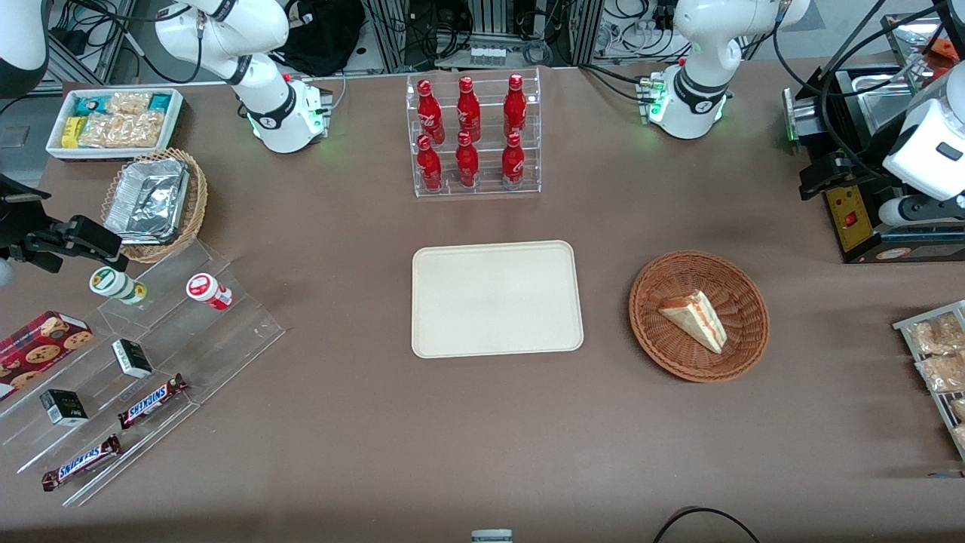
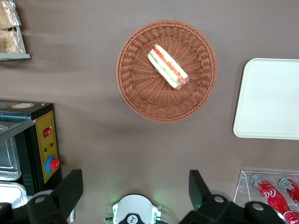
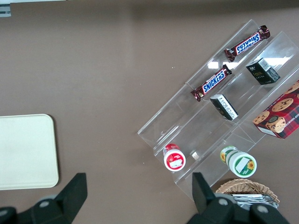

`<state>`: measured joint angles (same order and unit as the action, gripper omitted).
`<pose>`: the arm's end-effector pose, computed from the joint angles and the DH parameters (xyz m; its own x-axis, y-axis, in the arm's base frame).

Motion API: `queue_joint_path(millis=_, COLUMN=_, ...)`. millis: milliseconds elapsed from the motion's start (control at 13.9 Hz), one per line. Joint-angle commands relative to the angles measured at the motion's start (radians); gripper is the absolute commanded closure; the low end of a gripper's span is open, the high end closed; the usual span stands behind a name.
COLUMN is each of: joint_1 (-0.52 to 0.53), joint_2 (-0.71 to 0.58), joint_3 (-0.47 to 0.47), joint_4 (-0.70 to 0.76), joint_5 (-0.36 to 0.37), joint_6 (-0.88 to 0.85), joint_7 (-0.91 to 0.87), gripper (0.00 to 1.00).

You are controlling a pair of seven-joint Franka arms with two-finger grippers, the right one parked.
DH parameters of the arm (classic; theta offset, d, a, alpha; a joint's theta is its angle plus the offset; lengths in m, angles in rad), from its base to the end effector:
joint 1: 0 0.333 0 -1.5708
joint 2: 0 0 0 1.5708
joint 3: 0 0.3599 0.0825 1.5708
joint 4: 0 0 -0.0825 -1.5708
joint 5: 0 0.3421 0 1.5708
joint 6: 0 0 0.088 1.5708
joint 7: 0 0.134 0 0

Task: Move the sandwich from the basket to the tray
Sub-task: 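Move the left gripper over the wrapped sandwich in the wicker basket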

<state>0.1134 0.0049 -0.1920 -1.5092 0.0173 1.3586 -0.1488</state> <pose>0.4860 -0.0354 0.6483 0.9858 0.0745 -0.1506 0.0694 -0.9968 -0.0391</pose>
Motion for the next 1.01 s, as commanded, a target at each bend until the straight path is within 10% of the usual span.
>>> queue_joint_path(millis=0, joint_1=-0.001, joint_2=0.003, joint_3=0.003, joint_4=0.023, joint_5=0.006, joint_6=0.007, joint_7=0.015, gripper=0.00)
queue_joint_path(millis=504, joint_1=-0.044, joint_2=0.086, joint_3=0.003, joint_4=-0.149, joint_5=0.010, joint_6=0.242, joint_7=-0.026, gripper=0.00)
queue_joint_path(millis=936, joint_1=-0.046, joint_2=0.072, joint_3=-0.021, joint_4=-0.535, joint_5=0.000, joint_6=0.789, joint_7=-0.442, gripper=0.00)
